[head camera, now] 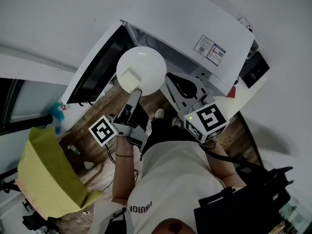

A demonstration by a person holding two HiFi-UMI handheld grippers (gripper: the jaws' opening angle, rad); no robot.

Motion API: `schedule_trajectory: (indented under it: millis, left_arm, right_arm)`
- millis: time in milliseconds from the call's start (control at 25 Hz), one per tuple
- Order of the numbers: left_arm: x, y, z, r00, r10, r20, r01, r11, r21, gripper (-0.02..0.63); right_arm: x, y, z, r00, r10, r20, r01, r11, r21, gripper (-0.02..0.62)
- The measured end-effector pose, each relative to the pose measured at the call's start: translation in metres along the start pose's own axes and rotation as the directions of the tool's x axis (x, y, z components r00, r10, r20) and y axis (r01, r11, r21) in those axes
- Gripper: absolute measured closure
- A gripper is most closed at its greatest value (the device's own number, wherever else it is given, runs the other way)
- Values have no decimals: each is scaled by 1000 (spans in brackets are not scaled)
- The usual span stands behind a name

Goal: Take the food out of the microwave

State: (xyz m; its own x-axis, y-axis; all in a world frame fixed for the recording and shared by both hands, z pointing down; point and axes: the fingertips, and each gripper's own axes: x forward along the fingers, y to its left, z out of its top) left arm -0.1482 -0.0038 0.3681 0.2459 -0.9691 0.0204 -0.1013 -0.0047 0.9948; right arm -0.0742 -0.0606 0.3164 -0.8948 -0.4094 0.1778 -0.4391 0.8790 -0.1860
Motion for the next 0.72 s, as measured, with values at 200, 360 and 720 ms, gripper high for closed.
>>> schedule_trajectory:
  millis: [200,360,720]
  left_arm:
    - [0,-5,0,1000,-13,-2,13,1000,3,583]
    - [1,-5,0,1000,-12,-1,12,1000,5,583]
    - [2,-9,-1,1000,-18,-12,18,1000,8,583]
  right_arm:
    - [0,-1,2,1000,-17,-1,17,1000,-16,575]
    - [0,-1,4,1000,-22,-1,22,999,-29,575]
    - [-1,-3,5,1000,-27,3,27,999,-28,575]
